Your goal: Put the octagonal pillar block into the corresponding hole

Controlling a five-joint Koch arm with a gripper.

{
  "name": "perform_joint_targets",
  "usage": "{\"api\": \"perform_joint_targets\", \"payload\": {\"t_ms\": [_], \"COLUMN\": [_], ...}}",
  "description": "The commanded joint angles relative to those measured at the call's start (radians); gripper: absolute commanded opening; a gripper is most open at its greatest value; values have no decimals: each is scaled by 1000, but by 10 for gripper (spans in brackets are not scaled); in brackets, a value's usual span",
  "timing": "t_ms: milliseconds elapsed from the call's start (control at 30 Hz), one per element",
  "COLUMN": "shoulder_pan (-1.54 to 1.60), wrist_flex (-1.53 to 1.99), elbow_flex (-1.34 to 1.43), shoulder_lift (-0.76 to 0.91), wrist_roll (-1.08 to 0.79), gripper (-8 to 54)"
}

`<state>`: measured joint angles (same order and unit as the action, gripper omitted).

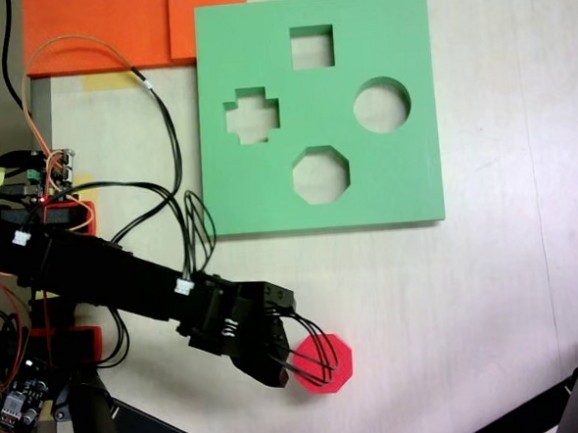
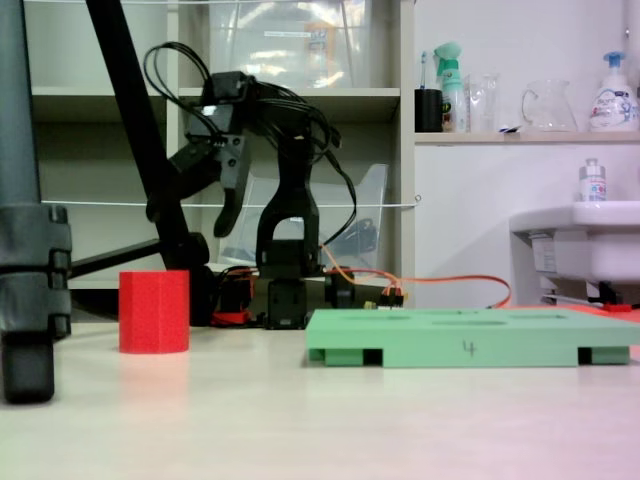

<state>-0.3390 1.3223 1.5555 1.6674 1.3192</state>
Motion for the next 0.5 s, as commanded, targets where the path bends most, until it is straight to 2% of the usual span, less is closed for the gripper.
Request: {"api": "perform_joint_targets", "payload": {"t_ms": [0,67,167,233,467], "shoulder_pan": [-18,-18,-20,-20,-25], "wrist_flex": [14,14,25,40,52], "elbow_flex": [-67,-98,-163,-210,-276], "shoulder_lift": [-26,-75,-146,-199,-304], "wrist_roll": [12,46,46,37,23], "gripper": [448,478,481,522,522]}}
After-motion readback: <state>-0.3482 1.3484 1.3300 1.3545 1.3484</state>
